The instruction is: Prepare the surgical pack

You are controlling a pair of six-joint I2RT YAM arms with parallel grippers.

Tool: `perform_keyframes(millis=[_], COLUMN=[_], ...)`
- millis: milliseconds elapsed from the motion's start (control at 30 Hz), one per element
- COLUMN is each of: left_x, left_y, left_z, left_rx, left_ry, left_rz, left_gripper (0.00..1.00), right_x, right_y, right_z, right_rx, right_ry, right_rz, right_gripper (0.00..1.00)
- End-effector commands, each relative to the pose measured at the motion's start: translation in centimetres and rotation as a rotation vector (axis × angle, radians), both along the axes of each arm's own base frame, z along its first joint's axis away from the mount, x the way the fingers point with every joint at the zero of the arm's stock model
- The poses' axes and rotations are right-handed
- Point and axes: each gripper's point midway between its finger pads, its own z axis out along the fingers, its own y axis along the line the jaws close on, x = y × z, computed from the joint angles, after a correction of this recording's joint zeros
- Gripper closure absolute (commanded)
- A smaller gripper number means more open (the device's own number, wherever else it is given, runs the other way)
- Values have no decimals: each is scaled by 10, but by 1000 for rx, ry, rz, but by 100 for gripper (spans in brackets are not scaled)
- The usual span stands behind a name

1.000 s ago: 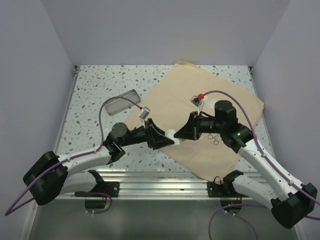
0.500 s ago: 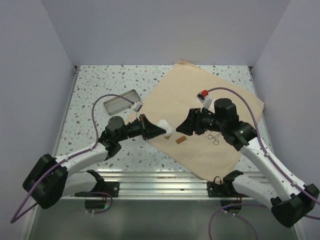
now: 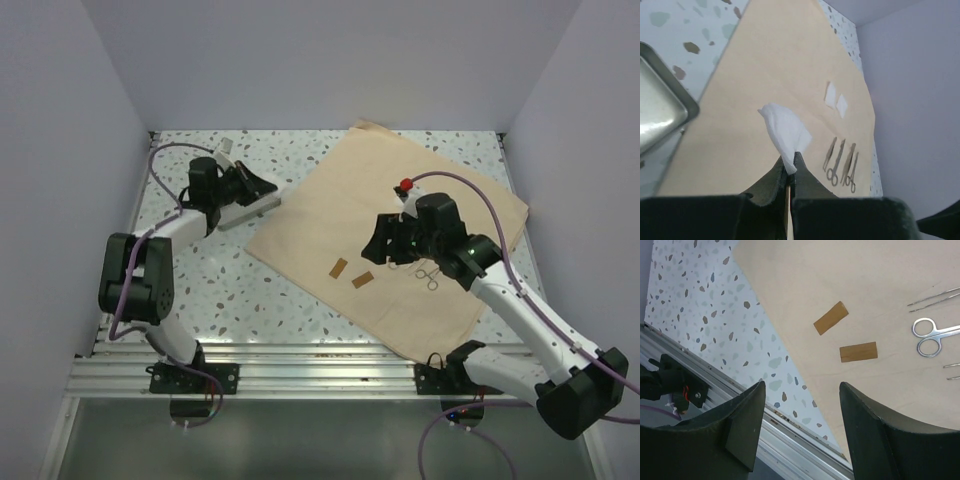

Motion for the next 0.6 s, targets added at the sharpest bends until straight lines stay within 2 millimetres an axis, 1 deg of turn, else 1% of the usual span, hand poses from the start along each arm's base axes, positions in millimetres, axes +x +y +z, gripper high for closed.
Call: perform_keyframes(millis=[0, 33, 67, 133, 167, 200, 233, 400, 567], left_x=[22, 30, 39, 49, 51, 59, 62, 76, 81], left_y=[19, 27, 31, 39, 39, 52, 53, 56, 60], left_z=[-30, -41, -41, -52, -54, -56, -62, -77, -87], left_rx=[27, 1, -17, -61, -70, -72, -74, -78, -77], left_ry=[88, 117, 95, 108, 115, 114, 120, 141, 153], left_rz=[-38, -40, -31, -8, -4, 32, 39, 66, 93], left_gripper=[100, 100, 100, 100, 100, 100, 100, 100, 100], right_x=[7, 8, 9, 9, 10, 10, 11, 13, 14], right_y=[0, -1, -1, 0, 0, 0, 1, 3, 4], right_z=[-1, -4, -6, -12, -13, -14, -15, -17, -20], right_rx=[-25, -30, -36, -41, -44, -46, -46, -41, -42], right_ry=[-42, -39, -41, -37, -39, -36, -34, -32, -27], right_rz=[17, 18, 22, 31, 35, 38, 44, 57, 67], right_gripper=[36, 35, 36, 35, 35, 36, 35, 35, 35])
